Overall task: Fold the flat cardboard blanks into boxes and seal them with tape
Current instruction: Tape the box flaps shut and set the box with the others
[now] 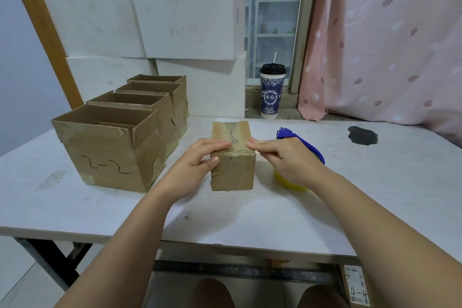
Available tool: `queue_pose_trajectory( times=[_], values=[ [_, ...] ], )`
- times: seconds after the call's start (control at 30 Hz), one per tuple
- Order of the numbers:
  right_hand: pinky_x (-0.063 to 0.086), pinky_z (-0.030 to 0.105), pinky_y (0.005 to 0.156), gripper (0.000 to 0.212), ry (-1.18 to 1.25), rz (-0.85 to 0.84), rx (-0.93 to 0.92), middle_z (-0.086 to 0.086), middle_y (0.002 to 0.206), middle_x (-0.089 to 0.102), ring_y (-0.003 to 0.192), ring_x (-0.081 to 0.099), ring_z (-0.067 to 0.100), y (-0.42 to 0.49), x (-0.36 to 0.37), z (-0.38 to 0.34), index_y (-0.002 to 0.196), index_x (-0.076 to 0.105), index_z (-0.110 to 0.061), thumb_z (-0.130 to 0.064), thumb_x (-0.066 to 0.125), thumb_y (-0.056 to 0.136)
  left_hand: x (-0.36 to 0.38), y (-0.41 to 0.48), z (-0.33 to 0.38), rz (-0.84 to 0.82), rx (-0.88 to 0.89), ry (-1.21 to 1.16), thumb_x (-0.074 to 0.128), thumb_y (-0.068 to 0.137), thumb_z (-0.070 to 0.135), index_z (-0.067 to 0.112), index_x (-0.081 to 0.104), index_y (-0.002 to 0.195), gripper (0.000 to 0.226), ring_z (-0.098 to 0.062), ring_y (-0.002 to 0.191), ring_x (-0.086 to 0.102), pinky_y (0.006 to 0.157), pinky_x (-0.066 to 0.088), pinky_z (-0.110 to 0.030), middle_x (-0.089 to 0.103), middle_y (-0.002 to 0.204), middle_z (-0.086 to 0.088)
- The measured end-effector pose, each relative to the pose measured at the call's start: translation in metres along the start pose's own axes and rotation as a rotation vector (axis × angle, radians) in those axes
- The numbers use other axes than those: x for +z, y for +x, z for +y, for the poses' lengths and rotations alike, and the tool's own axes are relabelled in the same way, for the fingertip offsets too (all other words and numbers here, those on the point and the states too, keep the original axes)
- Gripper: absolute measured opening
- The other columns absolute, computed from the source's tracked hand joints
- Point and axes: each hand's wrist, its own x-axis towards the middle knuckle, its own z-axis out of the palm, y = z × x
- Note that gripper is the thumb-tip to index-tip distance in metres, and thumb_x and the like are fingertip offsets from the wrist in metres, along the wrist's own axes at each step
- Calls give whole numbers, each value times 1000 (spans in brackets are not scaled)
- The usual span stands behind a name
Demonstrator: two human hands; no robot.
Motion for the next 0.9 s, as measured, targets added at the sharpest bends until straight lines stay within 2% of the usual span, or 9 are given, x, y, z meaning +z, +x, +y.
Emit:
queue_pose_trajectory(
  times=[0.1,0.2,0.3,0.4,0.5,0.57,0.7,0.8,0.9],
  values=[
    [29,-1,84,51,-52,-13,46,-27,139,46,130,40,-3,0,0,-2,133,55,-35,-6,40,93,1,-1,-1,45,30,111,49,96,7,44,54,115,42,-5,126,38,106,25,-15,50,124,21],
    [29,1,73,40,-45,48,103,-33,136,46,128,41,-5,-3,2,-10,129,56,-42,-39,51,90,8,-6,2,151,84,244,52,95,10,47,54,113,41,-2,121,35,98,16,-3,48,122,28],
    [37,22,97,59,-183,67,105,-19,145,44,135,37,7,-3,9,-23,136,53,-33,-63,51,84,19,-14,8,253,68,269,55,94,18,59,51,104,42,9,106,30,99,20,-18,48,115,35],
    [28,31,107,47,-262,144,43,-1,145,44,133,35,20,-8,26,-41,137,52,-25,-46,48,94,28,-20,17,328,43,317,64,87,31,64,47,102,41,-3,97,32,98,23,-32,53,106,30],
    [31,30,104,37,-216,270,-16,0,134,54,124,41,22,-19,43,-49,130,59,-20,-30,51,95,25,-24,25,338,41,347,72,77,38,63,35,116,60,-6,104,35,95,20,-30,58,103,30],
    [25,24,104,35,-140,318,-13,1,133,56,123,42,22,-24,44,-50,126,62,-17,-30,53,95,19,-27,26,321,64,293,73,77,36,55,36,126,64,-2,114,34,101,21,-31,58,110,31],
    [31,23,94,44,-76,243,-10,2,122,61,116,49,18,-21,37,-48,119,59,-12,-46,57,91,4,-31,23,372,94,620,58,91,36,28,62,121,31,-14,135,34,109,19,-39,56,129,13],
    [36,25,98,33,203,176,27,0,131,57,122,50,15,-17,28,-41,120,58,-14,-35,55,95,0,-31,23,262,23,810,43,93,50,31,56,128,41,-13,133,36,106,26,-31,50,138,13],
    [42,32,94,25,291,351,150,-3,119,62,114,55,17,-7,9,-17,118,61,-21,-32,51,97,9,-30,29,253,-71,974,28,92,60,37,47,133,51,-16,127,37,94,36,-28,45,141,15]
  ],
)
